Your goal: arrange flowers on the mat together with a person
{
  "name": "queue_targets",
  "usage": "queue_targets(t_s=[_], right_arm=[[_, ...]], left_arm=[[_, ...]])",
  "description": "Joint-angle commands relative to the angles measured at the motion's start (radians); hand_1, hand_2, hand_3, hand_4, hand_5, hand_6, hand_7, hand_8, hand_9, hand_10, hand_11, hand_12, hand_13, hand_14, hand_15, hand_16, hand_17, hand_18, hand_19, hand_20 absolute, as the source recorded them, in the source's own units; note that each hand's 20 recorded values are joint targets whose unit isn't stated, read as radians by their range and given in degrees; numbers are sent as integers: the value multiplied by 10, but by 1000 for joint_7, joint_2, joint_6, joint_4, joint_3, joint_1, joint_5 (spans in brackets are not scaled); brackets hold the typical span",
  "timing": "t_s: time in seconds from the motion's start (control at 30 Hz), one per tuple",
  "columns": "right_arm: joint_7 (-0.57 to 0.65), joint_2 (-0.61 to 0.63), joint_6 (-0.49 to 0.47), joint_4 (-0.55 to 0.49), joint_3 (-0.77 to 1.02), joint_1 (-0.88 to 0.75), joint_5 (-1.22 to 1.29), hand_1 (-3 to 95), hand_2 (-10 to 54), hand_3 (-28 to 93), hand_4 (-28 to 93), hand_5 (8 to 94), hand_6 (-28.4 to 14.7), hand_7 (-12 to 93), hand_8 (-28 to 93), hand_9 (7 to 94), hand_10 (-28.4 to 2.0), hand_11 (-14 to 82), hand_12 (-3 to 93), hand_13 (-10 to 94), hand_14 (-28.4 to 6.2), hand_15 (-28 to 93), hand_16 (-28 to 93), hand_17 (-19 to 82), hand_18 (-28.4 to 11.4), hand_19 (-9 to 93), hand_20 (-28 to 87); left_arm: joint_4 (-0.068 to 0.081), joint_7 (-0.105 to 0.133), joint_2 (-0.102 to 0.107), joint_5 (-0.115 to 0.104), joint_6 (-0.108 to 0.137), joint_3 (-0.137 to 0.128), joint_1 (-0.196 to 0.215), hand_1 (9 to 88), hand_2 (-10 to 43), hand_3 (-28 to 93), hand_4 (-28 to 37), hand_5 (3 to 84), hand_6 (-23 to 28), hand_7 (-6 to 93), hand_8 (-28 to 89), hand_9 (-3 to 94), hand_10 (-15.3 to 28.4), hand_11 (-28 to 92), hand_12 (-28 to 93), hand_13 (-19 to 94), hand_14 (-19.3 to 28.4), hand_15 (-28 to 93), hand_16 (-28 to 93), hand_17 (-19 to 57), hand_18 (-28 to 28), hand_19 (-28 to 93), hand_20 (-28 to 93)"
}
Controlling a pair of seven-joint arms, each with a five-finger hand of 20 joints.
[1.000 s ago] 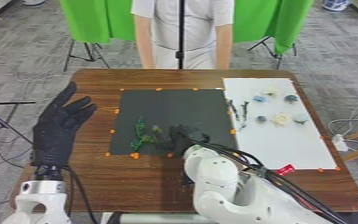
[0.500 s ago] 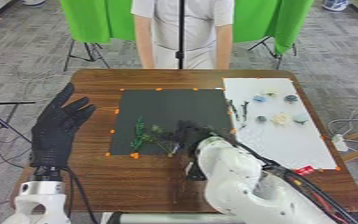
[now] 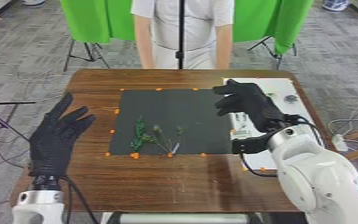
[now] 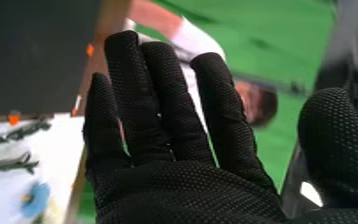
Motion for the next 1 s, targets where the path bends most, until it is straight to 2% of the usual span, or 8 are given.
queue_targets(t_s=[0.03, 0.17, 0.2, 0.3, 0.43, 0.63, 0.7, 1.0], right_arm=[[-277, -10, 50, 62, 92, -136, 475, 153, 147, 695, -247, 514, -30, 121, -123, 541, -198, 149, 140, 431, -217, 418, 93, 64, -241, 455, 130], [-252, -20, 67, 69, 93, -177, 426, 146, 143, 702, -253, 473, -16, 117, -121, 494, -185, 117, 138, 389, -224, 360, 106, 45, -240, 444, 143], [-252, -25, 75, 68, 98, -192, 442, 145, 142, 702, -254, 461, -15, 113, -120, 483, -183, 109, 137, 380, -224, 349, 108, 44, -239, 441, 144], [-236, -70, 63, 71, 119, -219, 432, 142, 141, 701, -256, 441, -12, 108, -118, 459, -183, 96, 136, 361, -227, 330, 111, 40, -237, 437, 146], [-241, -134, 61, 68, 137, -239, 423, 137, 142, 701, -254, 431, -13, 108, -114, 451, -187, 94, 140, 357, -228, 333, 126, 35, -240, 448, 156], [-239, -165, 35, 71, 154, -234, 415, 136, 141, 700, -252, 429, -14, 108, -113, 452, -190, 96, 143, 364, -229, 350, 135, 39, -244, 463, 165], [-241, -157, 34, 72, 157, -235, 414, 136, 141, 700, -252, 428, -13, 109, -113, 453, -191, 98, 144, 364, -229, 355, 134, 40, -245, 464, 166], [-235, -119, 28, 77, 171, -237, 423, 135, 140, 701, -251, 430, -12, 110, -114, 461, -191, 103, 143, 367, -228, 361, 129, 40, -244, 464, 165]], left_arm=[[27, 35, -19, 32, -43, 3, 2, 172, 91, 697, -283, 304, 44, 98, -87, 349, 178, 218, 98, 295, 243, 433, -81, -32, 269, 644, -84], [34, 2, -49, 61, -37, 3, 1, 169, 89, 701, -283, 285, 30, 102, -89, 346, 165, 188, 102, 304, 228, 375, -69, -27, 252, 625, -82], [42, -27, -72, 74, -56, -5, -6, 169, 88, 703, -283, 282, 29, 102, -90, 343, 162, 184, 101, 304, 226, 370, -66, -27, 251, 621, -82], [56, -63, -119, 89, -80, -15, -8, 169, 87, 706, -283, 277, 26, 102, -91, 336, 159, 174, 101, 299, 228, 363, -62, -30, 251, 614, -80], [64, -82, -161, 109, -120, -37, -13, 168, 85, 708, -283, 278, 27, 104, -91, 332, 164, 181, 112, 284, 234, 382, -45, -42, 262, 616, -69], [71, -68, -164, 114, -126, -45, -27, 169, 83, 707, -283, 293, 33, 100, -89, 336, 170, 196, 120, 283, 237, 414, -43, -41, 269, 630, -55], [70, -82, -171, 118, -135, -50, -29, 169, 83, 707, -283, 293, 33, 99, -88, 339, 170, 198, 121, 283, 238, 416, -45, -41, 269, 630, -54], [68, -93, -154, 113, -141, -37, -24, 171, 80, 708, -283, 289, 34, 100, -86, 337, 171, 200, 120, 280, 237, 416, -51, -42, 271, 622, -54]])
